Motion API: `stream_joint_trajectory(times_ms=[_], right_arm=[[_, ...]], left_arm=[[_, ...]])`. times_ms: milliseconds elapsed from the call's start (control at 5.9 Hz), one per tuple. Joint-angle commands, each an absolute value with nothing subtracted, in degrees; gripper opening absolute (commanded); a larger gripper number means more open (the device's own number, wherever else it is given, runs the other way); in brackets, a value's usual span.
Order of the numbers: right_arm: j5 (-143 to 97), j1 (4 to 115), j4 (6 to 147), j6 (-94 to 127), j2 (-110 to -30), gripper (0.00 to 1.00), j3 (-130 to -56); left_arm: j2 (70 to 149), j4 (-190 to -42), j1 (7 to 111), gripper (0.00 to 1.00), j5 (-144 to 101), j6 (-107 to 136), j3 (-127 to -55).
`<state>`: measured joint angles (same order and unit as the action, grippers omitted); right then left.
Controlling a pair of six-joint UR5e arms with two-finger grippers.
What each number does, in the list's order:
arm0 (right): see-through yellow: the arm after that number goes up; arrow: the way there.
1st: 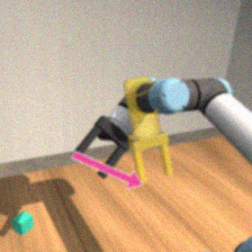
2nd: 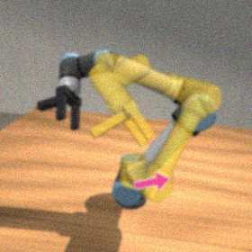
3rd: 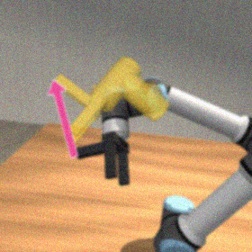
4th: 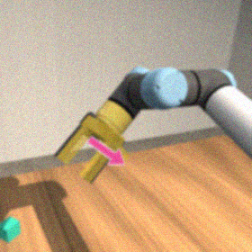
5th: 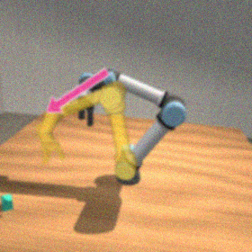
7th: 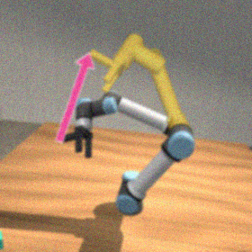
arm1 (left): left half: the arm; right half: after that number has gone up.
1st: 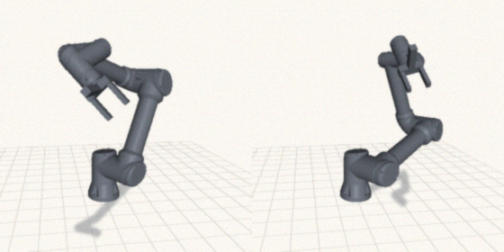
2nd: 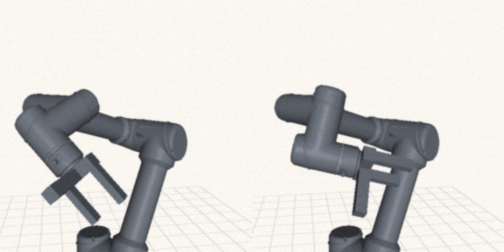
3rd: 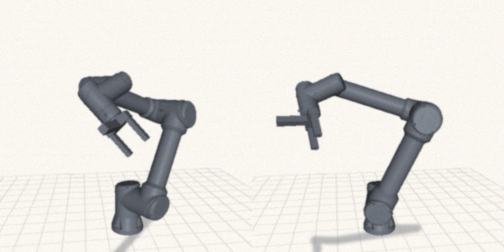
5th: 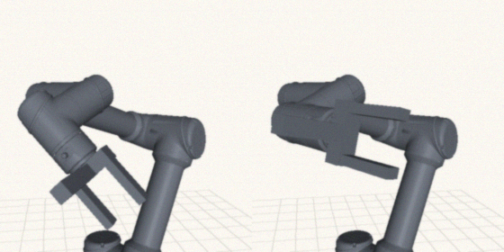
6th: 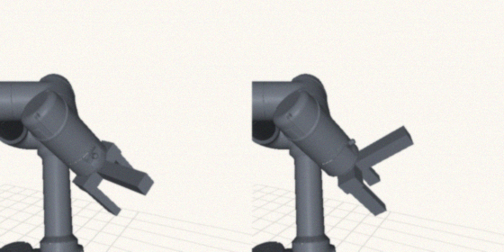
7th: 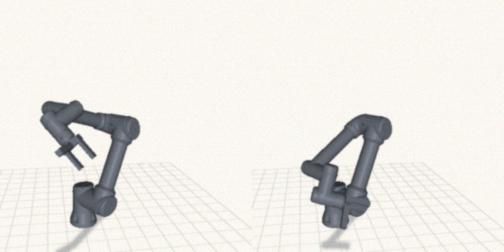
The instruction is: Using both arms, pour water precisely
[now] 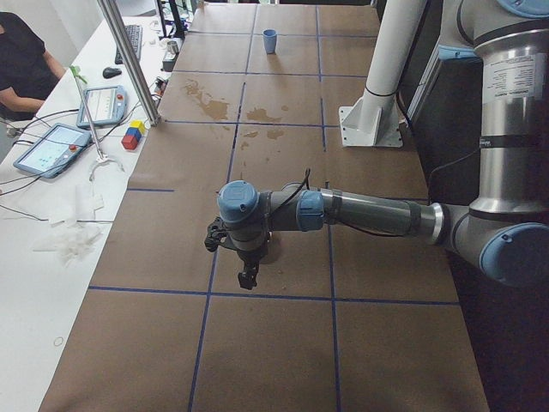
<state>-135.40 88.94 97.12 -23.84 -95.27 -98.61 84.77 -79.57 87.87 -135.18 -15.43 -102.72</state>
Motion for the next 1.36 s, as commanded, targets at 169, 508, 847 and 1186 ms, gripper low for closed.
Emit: stream_joint_trajectory(times_ms=[169,508,847,1186], right_arm=[[-139.2,88.9,97.1,-23.8,-95.9,1.0,-98.7],[-140.8,88.8,96.9,-23.8,-96.6,1.0,-99.7],[-143.2,88.8,96.9,-23.7,-96.8,1.0,-100.0],[-143.2,88.5,96.9,-23.6,-96.7,1.0,-100.4]], left_arm=[[84.3,-81.5,87.7,1.0,-135.8,-15.6,-101.6],[85.2,-85.6,80.6,1.0,-136.6,-7.2,-101.5],[85.3,-105.7,73.1,1.0,-136.2,14.0,-94.6],[86.8,-120.6,66.6,1.0,-136.1,30.2,-87.7]])
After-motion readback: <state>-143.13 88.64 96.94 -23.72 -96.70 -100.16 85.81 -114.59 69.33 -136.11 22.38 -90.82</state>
